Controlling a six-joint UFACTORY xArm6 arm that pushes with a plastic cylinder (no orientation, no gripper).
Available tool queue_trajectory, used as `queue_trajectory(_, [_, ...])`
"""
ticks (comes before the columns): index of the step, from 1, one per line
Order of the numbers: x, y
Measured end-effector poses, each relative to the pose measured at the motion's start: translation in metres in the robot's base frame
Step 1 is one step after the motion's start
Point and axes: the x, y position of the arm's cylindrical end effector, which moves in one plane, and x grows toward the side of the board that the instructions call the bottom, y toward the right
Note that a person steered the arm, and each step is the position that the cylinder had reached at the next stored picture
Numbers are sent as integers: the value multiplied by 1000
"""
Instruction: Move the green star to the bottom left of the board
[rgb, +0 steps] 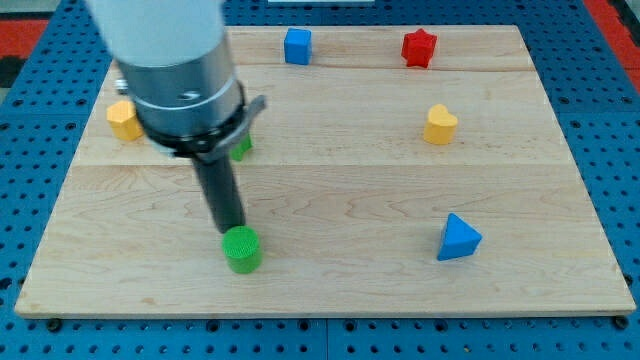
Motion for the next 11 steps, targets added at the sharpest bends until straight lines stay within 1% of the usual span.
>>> queue_trajectory(1, [-4, 34])
queue_trajectory(2, [-104, 15])
queue_trajectory(3, [-177, 14])
queue_trajectory(4, [-168, -5])
queue_trajectory(5, [-141, -6])
queue_trajectory(6, [-122, -38])
queue_trajectory(7, [-120, -77])
queue_trajectory(8, [-85, -82])
queue_trajectory(9, [-60, -70])
queue_trajectory(11, [-58, -27])
